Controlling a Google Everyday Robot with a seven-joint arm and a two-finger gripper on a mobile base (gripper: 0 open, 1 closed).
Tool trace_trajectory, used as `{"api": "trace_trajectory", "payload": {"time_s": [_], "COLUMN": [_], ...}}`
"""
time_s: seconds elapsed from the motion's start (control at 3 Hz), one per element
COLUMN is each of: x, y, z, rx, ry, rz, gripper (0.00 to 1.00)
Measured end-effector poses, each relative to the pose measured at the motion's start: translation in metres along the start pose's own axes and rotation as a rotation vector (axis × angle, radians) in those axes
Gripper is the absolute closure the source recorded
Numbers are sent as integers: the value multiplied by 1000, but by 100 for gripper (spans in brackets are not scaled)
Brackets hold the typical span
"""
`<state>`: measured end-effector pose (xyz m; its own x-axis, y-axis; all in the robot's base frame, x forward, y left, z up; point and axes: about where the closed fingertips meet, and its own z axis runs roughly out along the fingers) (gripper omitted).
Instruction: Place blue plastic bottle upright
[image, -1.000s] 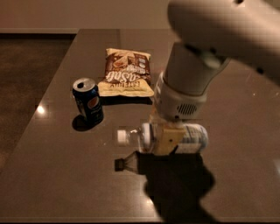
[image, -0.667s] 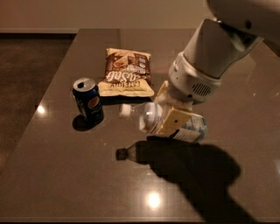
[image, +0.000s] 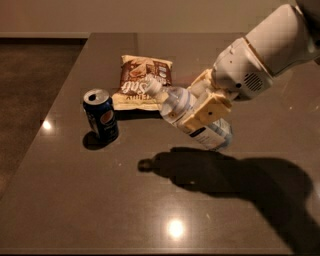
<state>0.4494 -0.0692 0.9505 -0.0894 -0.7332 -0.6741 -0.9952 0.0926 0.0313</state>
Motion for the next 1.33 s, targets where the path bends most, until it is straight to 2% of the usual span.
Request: {"api": "trace_trajectory", "payload": {"time_s": [0.67,1.0,1.33], "x": [-8,-7,0], "y": [-20,-25,-27], "z": [-18,-26,-30], "rx": [48,97,140], "ry": [-287,-414,-512], "rz": [102,124,149], "gripper": [100,100,100]}}
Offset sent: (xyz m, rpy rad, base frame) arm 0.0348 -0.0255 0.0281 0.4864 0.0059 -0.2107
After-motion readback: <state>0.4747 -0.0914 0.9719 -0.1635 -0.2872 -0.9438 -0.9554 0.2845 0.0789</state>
